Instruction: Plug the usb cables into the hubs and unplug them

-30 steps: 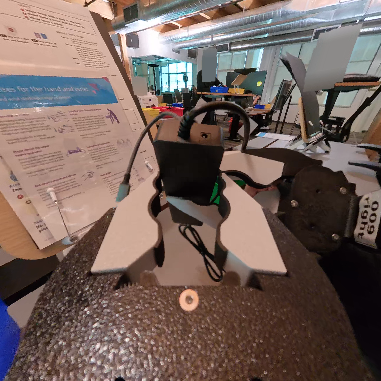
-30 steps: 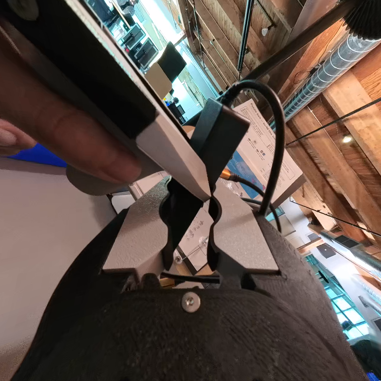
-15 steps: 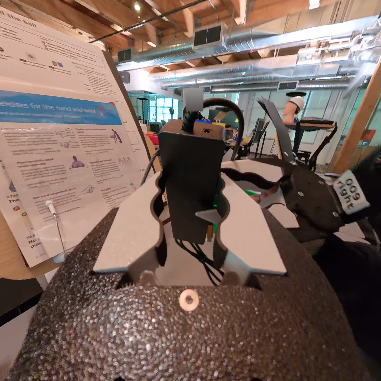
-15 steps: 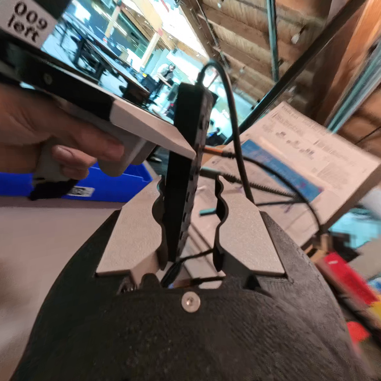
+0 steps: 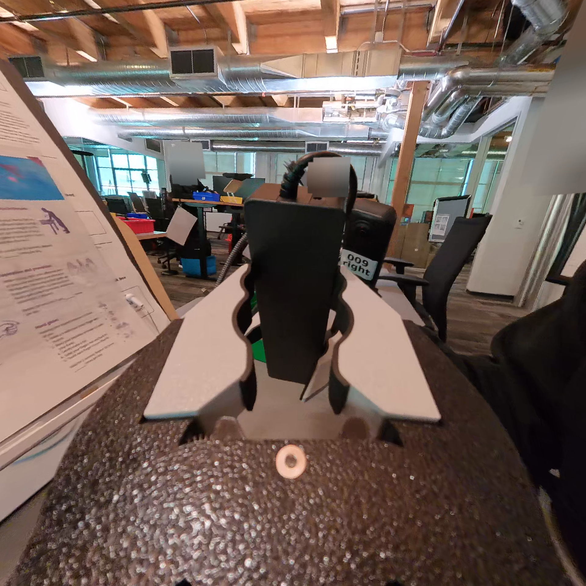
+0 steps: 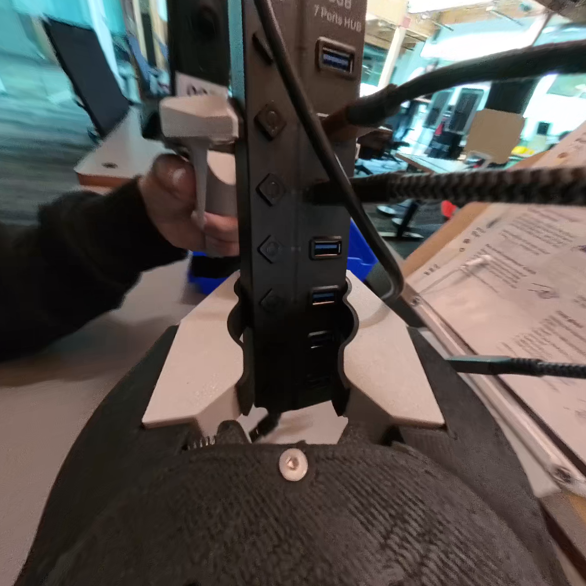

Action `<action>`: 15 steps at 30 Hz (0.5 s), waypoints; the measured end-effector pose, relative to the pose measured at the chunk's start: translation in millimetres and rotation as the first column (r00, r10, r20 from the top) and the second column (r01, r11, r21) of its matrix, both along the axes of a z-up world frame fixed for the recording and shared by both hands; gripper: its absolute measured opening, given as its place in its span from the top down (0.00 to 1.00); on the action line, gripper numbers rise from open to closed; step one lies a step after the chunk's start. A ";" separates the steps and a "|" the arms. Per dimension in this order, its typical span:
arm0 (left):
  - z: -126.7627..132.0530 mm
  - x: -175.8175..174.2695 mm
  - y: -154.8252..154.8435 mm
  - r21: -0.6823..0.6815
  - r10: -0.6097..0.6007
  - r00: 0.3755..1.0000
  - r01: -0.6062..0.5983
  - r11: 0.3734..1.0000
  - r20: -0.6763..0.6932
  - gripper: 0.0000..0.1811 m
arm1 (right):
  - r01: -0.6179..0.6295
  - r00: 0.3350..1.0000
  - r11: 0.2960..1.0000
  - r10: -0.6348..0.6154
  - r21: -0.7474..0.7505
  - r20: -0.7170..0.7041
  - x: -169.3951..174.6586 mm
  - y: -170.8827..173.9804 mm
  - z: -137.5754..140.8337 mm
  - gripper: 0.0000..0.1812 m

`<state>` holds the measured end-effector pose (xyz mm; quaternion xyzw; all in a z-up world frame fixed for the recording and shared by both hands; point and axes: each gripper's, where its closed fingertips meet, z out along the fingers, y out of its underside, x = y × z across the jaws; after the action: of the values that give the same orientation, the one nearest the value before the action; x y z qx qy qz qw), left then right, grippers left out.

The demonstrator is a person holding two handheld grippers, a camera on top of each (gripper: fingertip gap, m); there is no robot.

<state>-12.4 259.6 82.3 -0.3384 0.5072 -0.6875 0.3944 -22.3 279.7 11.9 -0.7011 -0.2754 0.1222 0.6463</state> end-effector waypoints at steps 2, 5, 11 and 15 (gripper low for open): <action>3.2 -6.5 -1.8 -0.025 -0.047 0.998 0.048 0.999 0.029 0.73 | -0.089 0.992 0.996 0.089 -0.004 -0.091 -9.4 -7.1 7.0 0.68; 6.6 -10.6 -8.1 -0.048 -0.098 0.994 0.100 0.994 0.038 0.71 | -0.124 0.990 0.992 0.122 -0.021 -0.075 -17.5 -9.2 4.0 0.69; -5.5 7.4 -13.8 -0.003 -0.032 0.998 0.032 0.999 -0.055 0.63 | -0.015 0.994 0.997 0.023 -0.074 0.106 -21.3 6.0 -15.5 0.68; -11.6 9.4 -13.8 0.044 -0.013 0.997 0.017 0.999 -0.075 0.65 | -0.014 0.992 0.995 0.026 -0.097 0.125 -22.9 9.5 -23.2 0.69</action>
<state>-3.1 245.8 70.7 -0.3510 0.5394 -0.6658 0.3776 -45.2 289.2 -11.2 -0.7348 -0.3162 0.0972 0.5921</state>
